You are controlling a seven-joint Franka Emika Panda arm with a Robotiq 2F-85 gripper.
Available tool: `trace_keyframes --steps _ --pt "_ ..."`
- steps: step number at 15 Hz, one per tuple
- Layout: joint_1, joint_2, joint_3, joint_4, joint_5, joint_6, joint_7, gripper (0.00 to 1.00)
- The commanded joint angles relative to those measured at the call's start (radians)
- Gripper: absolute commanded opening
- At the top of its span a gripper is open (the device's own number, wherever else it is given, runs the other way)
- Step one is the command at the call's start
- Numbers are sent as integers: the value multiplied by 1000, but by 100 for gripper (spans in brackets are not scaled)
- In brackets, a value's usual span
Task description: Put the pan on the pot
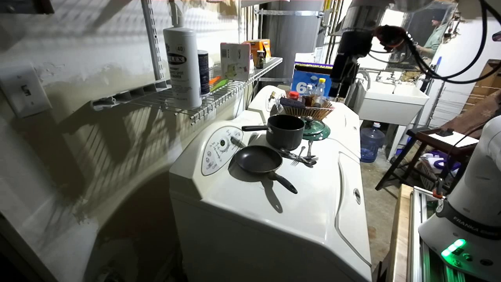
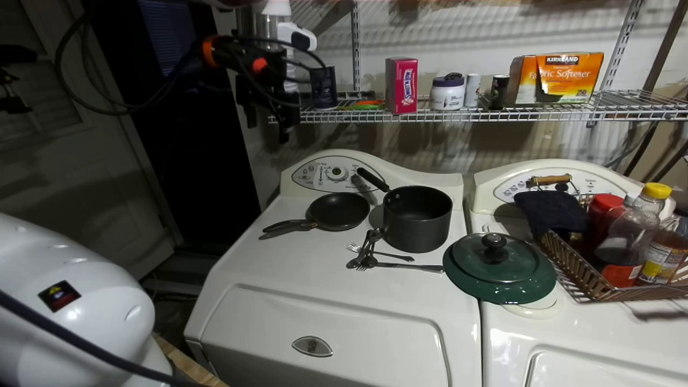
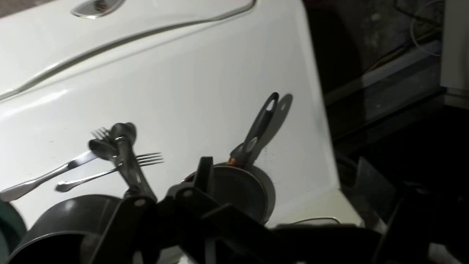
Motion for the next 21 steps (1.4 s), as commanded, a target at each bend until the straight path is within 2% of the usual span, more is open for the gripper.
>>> trace_keyframes --steps 1,3,6,7,9,10,11,12,18,21 --pt "32 40 -31 -146 195 235 -57 100" --pt "53 75 -64 -222 318 370 -151 100" --pt "112 122 -133 -318 551 519 -370 100" --pt "168 136 -190 -342 634 563 -456 100" --pt "230 166 -266 -355 787 535 -615 100" --pt "236 190 -298 -352 847 477 -693 100" --pt "130 162 -176 -351 755 494 -580 100" --pt "125 174 -180 -357 774 489 -611 100" --pt "97 171 -144 -353 768 494 -601 100" --pt "93 261 -180 -334 899 447 -674 100"
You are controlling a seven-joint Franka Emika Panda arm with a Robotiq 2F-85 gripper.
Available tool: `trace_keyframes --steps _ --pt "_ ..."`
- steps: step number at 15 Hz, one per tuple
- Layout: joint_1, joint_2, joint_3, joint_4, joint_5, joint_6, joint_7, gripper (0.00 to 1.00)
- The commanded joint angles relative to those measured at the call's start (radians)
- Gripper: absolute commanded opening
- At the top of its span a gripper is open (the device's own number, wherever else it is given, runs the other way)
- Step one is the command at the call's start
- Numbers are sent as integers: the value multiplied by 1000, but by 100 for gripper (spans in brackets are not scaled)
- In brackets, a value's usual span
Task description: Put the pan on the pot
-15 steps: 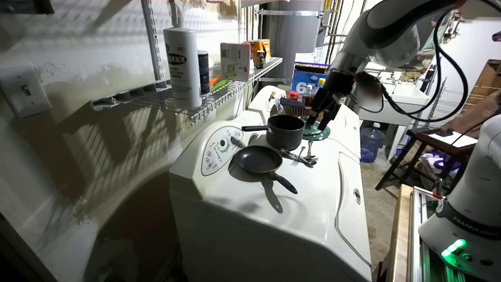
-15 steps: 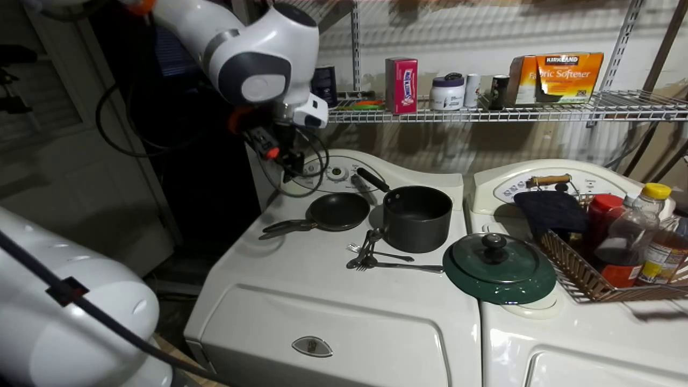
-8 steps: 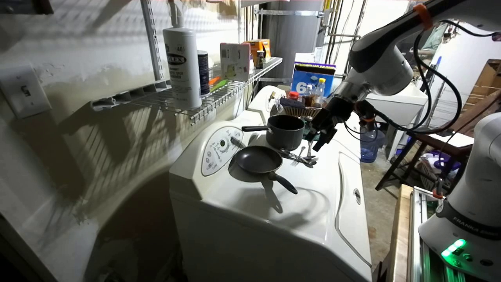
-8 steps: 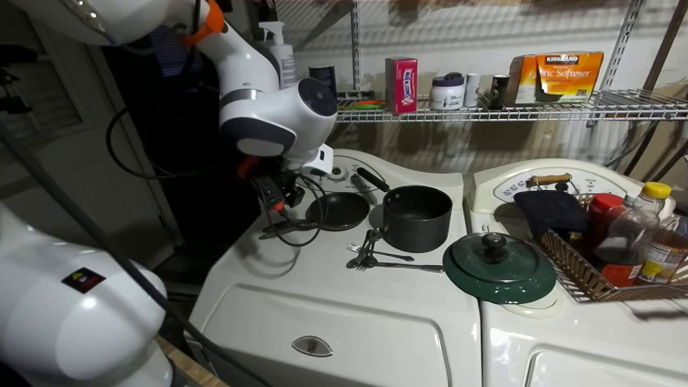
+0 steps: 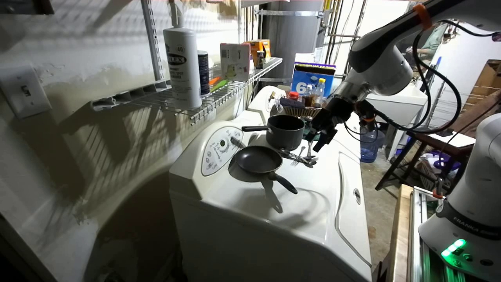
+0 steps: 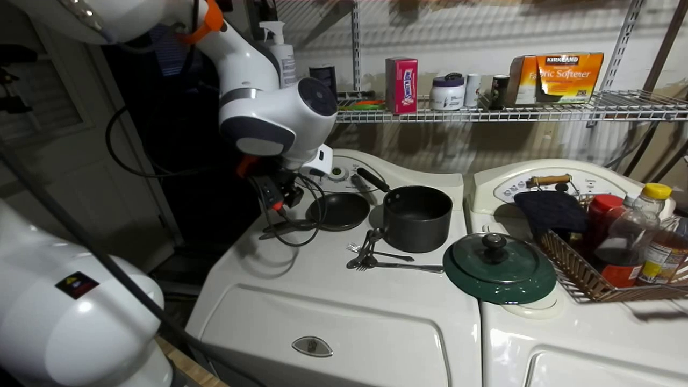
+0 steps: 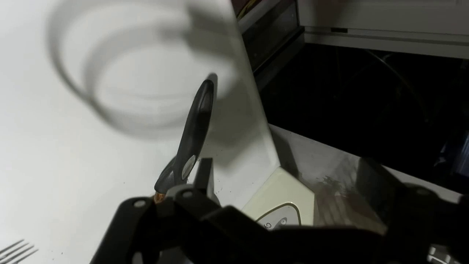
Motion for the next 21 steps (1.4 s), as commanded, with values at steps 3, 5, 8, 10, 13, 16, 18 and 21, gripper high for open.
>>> trace_keyframes --steps 3,5,8,10,13,16,18,21 --pt "-72 176 -12 46 282 -104 -165 100" --pt "-114 241 -1 58 373 -147 -226 100" --pt "-161 344 17 86 466 -195 -297 100" --pt "-175 415 34 112 511 -179 -321 100" --pt "-181 517 57 161 571 -186 -334 100" --pt "-172 608 83 213 622 -181 -315 100" --pt "-169 661 96 248 666 -179 -304 100" --pt "-164 722 108 293 706 -183 -278 100"
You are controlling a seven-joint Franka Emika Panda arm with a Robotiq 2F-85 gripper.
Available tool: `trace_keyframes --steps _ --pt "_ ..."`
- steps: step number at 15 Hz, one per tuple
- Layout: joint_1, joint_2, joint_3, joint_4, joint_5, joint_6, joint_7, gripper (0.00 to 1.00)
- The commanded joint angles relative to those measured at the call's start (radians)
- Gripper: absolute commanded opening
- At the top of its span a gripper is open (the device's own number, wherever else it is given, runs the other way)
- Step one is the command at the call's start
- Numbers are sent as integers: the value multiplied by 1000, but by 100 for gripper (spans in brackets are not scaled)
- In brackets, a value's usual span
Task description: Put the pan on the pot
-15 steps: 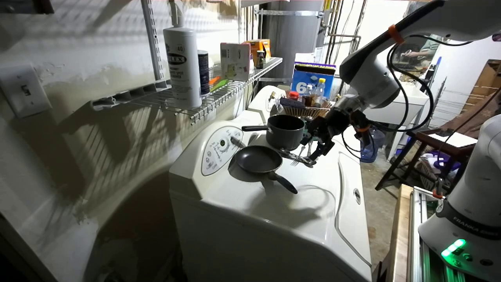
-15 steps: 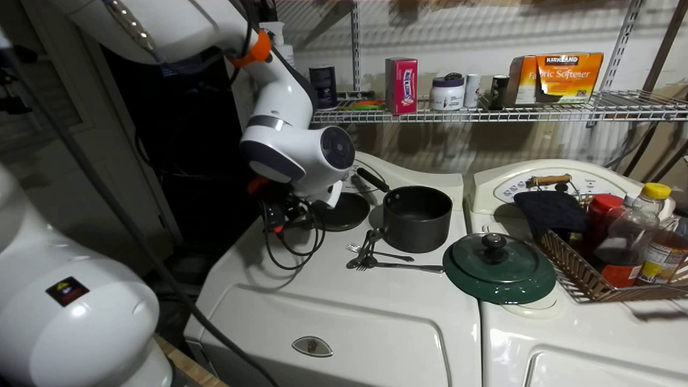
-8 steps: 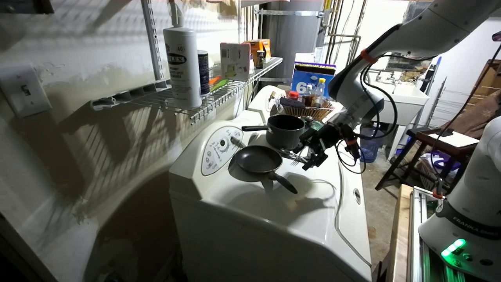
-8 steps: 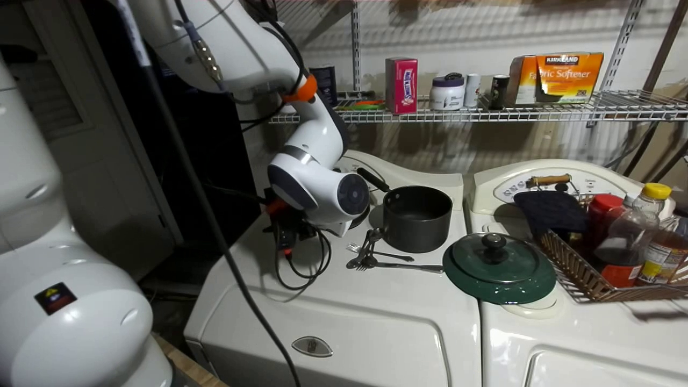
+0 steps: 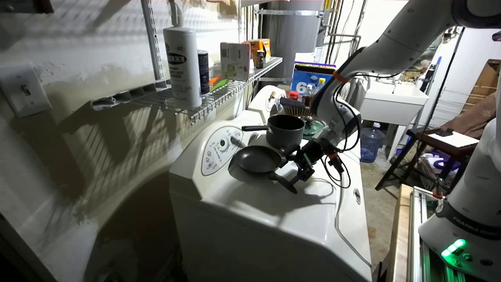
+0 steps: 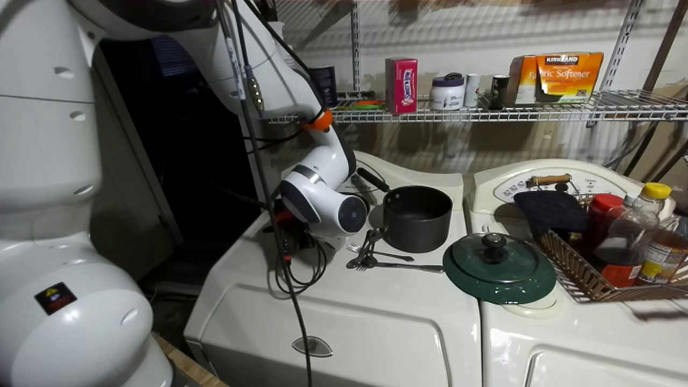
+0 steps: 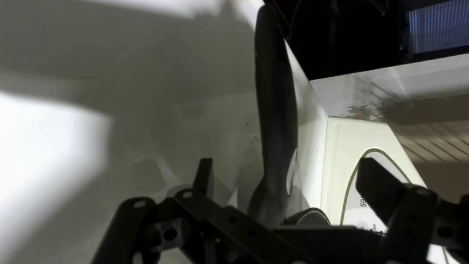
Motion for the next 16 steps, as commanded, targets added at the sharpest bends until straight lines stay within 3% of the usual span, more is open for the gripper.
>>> trace_keyframes --steps 1,5,9,16 --pt "-2 95 18 78 64 -24 26 100" --pt "1 140 25 115 108 -53 30 94" --pt "11 160 29 136 119 -65 33 55" --pt "22 193 36 158 110 -72 44 7"
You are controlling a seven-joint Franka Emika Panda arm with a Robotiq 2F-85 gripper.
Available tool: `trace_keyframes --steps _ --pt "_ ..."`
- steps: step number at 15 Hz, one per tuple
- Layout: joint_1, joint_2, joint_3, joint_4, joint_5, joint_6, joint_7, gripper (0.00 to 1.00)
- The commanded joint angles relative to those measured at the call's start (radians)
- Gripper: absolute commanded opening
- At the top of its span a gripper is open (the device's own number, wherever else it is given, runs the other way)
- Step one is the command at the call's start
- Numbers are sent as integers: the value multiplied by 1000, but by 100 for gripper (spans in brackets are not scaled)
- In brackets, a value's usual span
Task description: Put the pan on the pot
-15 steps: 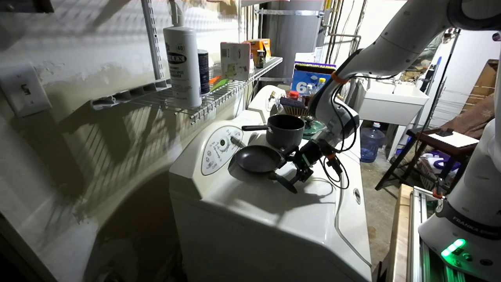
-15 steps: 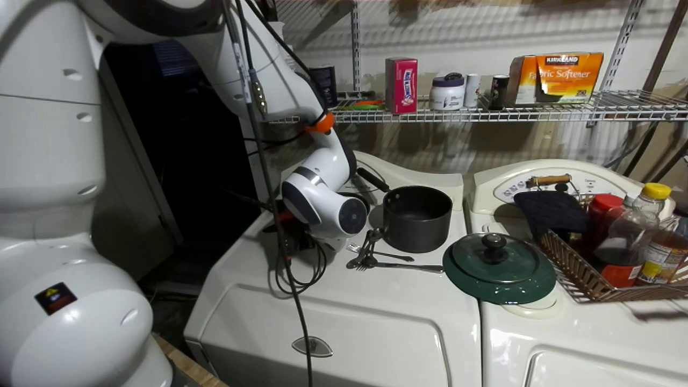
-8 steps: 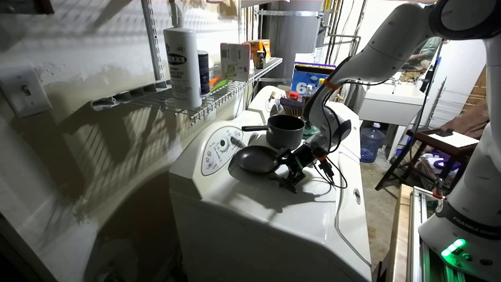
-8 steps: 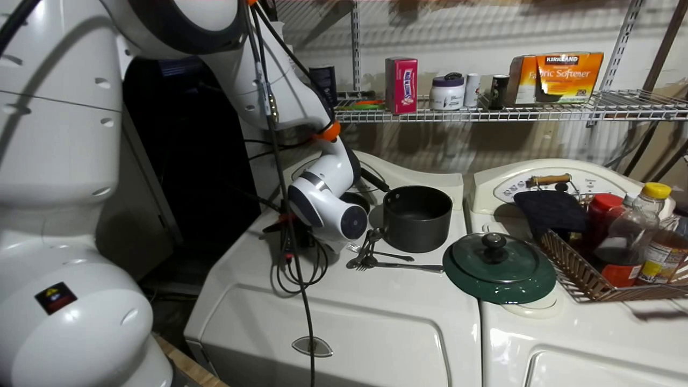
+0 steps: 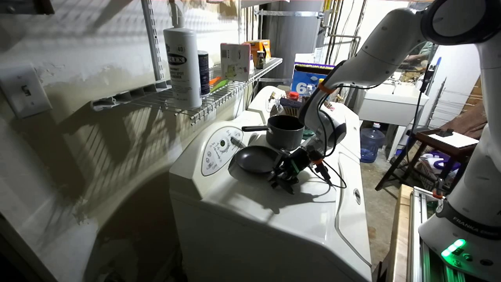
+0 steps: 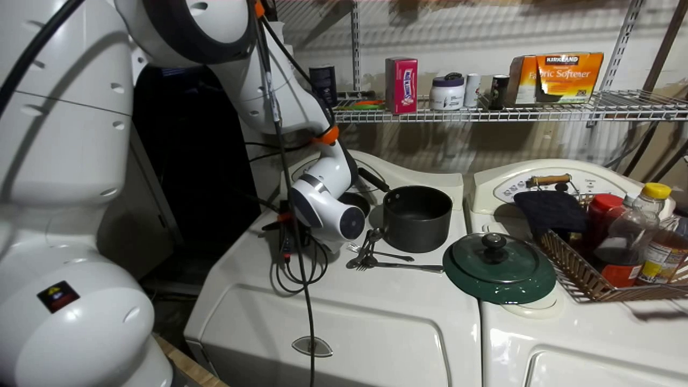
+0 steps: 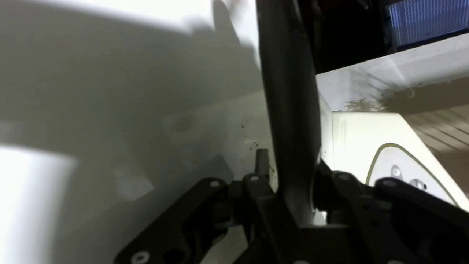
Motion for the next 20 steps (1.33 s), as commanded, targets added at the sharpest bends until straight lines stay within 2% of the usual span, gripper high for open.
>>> trace_keyframes --steps 1,12,13,14,18,20 --pt "6 32 5 28 26 -21 8 1" --pt "14 4 -9 8 -32 4 35 2" --pt "14 1 -9 4 -44 2 41 24" --pt "14 -3 -9 1 -51 2 43 36" --pt "13 -15 -13 -11 -71 8 51 64" --pt "11 -27 -12 -18 -80 6 54 65"
